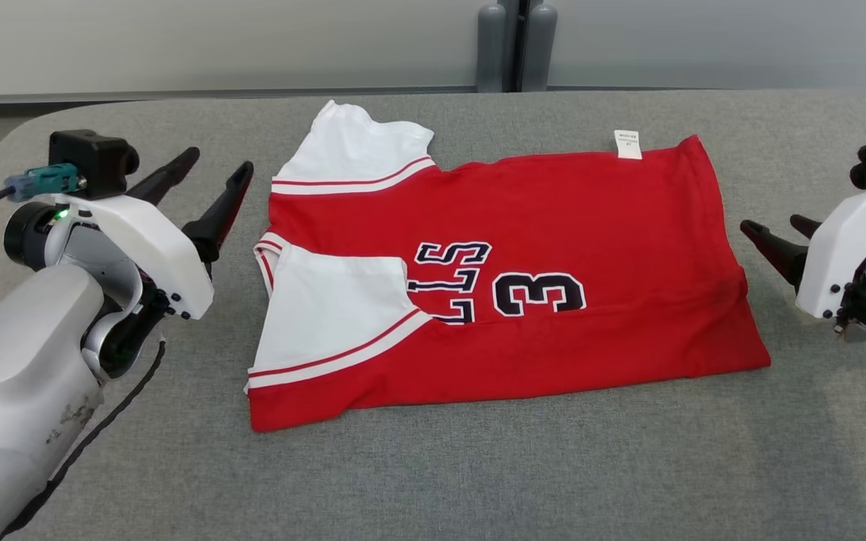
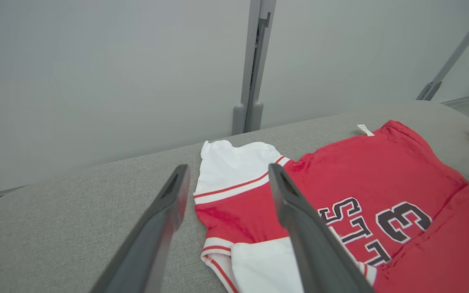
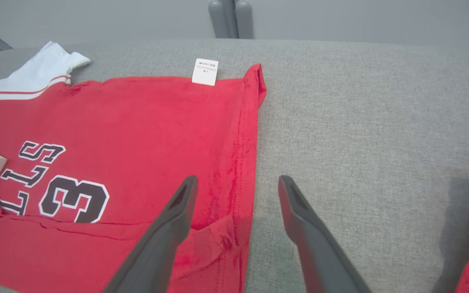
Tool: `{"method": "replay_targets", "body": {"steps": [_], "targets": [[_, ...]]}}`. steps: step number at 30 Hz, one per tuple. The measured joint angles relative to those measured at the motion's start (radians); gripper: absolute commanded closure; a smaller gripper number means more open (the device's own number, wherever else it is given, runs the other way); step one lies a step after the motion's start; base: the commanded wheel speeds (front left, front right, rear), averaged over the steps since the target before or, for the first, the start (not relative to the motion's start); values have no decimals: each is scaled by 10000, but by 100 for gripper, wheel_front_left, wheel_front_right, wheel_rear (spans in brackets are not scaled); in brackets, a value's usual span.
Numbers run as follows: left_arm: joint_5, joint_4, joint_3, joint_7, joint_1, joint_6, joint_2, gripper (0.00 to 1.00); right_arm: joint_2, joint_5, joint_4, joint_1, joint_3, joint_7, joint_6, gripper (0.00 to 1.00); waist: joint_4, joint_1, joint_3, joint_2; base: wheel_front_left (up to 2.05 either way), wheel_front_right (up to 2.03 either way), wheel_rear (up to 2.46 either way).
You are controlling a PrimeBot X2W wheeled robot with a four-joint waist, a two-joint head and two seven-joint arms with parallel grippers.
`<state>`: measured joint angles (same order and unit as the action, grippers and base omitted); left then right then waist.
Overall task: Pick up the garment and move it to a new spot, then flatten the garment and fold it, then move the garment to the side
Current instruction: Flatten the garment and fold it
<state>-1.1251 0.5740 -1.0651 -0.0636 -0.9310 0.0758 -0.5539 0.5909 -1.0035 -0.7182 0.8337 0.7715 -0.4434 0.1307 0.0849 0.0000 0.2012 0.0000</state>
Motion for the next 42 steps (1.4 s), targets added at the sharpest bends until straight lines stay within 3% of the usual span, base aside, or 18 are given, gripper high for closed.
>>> {"method": "replay_targets", "body": {"steps": [4,9,14,18,20,21,23,30,37,42], "targets": [[-274,209,662,-1436,430,-265,366,0,92,199,330,-404,-84,1850,0,0,68,0,-287,0,0,0,0],[-345,12,1680,-1964,1049,-608,596,0,267,512,560,-1127,-290,4504,0,0,153,0,-676,0,0,0,0],[721,-1317,4002,-1987,2323,-984,1151,0,71,1099,593,-2040,-652,6738,0,0,278,0,-1017,0,0,0,0],[2100,-2295,5624,-1996,3898,-1137,1678,0,-150,2203,922,-2575,-1292,7024,0,0,297,0,-1088,0,0,0,0],[2600,-2658,6412,-1998,4563,-1202,2082,0,-458,2794,1505,-2970,-2184,7037,2,0,277,0,-1090,0,0,0,0],[3223,-2903,6876,-1996,5208,-1118,2472,0,-819,3302,2052,-3494,-3149,7045,2,0,265,0,-1123,0,0,0,0],[3718,-3145,7451,-1998,5803,-926,2895,0,-1177,4044,2604,-4206,-3992,7047,0,0,259,0,-1165,0,0,0,0],[5363,-3250,8995,-1998,7527,-184,4451,0,-2704,5866,4219,-6208,-5816,7047,0,0,166,0,-1315,0,0,0,0],[6600,-2708,9492,-1998,8431,174,4947,0,-3864,6161,4642,-7232,-6613,7047,0,0,69,0,-1461,0,0,0,0],[7239,-2040,9620,-1996,8660,232,5026,0,-4174,6364,4725,-7422,-6635,7047,0,0,-52,0,-1492,0,0,0,0]]}}
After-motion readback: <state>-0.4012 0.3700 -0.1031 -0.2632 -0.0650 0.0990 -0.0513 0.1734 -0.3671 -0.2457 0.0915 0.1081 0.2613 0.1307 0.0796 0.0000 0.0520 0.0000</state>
